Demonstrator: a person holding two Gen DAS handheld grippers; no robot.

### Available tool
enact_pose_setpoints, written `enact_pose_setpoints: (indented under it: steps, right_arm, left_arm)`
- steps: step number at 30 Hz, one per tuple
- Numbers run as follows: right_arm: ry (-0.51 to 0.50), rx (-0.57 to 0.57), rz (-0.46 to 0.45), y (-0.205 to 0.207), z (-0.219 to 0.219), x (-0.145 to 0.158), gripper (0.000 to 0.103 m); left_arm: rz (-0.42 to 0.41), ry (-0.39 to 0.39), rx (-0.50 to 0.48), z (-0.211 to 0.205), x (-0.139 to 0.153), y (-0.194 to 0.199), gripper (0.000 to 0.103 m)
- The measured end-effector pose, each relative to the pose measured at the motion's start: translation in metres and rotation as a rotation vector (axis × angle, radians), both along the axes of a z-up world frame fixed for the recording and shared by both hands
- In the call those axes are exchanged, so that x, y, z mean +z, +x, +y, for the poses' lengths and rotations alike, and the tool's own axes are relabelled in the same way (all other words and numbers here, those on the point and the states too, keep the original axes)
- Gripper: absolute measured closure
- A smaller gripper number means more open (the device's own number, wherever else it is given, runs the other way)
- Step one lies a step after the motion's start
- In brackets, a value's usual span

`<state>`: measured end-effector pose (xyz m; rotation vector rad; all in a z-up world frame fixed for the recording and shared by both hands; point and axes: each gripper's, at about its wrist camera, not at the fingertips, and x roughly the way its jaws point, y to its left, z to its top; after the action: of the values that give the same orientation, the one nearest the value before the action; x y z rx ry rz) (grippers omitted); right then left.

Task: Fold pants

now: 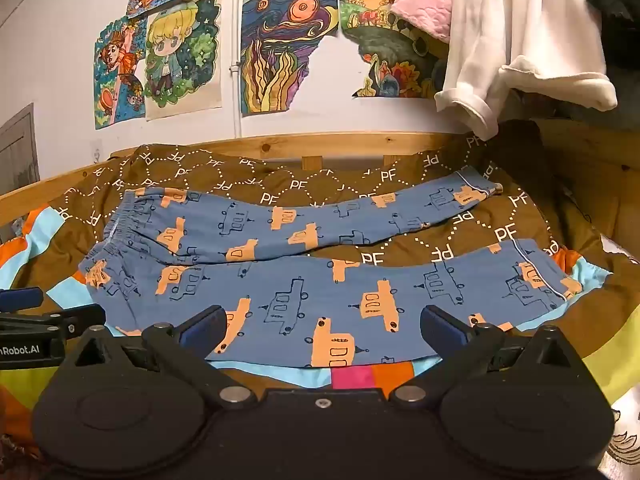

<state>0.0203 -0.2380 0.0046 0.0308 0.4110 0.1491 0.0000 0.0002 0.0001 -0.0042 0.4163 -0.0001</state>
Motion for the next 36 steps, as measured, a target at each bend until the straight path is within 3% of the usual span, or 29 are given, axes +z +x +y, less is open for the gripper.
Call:
enact_pose_setpoints:
  steps: [36]
  right_arm:
    - [-0.001,-0.002,0.009,0.0006,-0.0017,-0.0017,0.001]
  left_arm:
    - [-0.004,0.0,0.001,0.0027,0.0002,0.0043,0.0]
